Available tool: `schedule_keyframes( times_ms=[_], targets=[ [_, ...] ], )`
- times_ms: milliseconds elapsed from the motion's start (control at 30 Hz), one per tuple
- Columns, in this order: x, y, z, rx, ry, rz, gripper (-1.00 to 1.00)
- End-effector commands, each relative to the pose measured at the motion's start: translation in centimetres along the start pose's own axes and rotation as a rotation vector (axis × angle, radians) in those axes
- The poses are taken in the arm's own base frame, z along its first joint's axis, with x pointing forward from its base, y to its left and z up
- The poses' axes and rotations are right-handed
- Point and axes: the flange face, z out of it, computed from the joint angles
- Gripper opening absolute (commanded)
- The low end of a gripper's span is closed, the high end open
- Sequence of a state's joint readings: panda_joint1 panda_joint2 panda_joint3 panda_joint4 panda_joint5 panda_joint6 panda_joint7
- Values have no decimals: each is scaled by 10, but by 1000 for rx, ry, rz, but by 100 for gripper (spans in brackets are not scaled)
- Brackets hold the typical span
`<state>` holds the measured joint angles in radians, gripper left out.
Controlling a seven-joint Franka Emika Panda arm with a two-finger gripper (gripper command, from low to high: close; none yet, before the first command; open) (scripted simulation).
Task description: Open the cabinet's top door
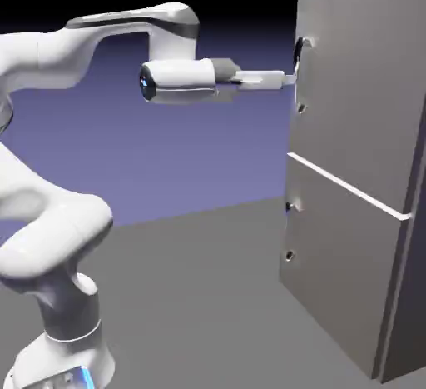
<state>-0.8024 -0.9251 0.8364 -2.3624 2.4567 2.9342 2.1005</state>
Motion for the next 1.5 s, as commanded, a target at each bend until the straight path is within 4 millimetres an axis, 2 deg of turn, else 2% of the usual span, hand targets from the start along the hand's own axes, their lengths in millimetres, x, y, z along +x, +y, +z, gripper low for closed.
schedule_keyframes(
  times_ms=[0, 167, 200, 233, 267, 533, 933, 1200, 1467],
  targets=[
    [0, 0, 0, 0, 0, 0, 0],
    [0, 0, 50, 0, 0, 0, 0],
    [0, 0, 50, 0, 0, 0, 0],
    [0, 0, 50, 0, 0, 0, -100],
    [0, 0, 50, 0, 0, 0, -100],
    [-22, -22, -4, -128, 128, 0, -100],
    [-72, -72, -78, -336, 336, 0, -100],
    [-110, -110, -112, -467, 467, 0, -100],
    [-154, -154, -137, -605, 605, 0, -100]
  ],
)
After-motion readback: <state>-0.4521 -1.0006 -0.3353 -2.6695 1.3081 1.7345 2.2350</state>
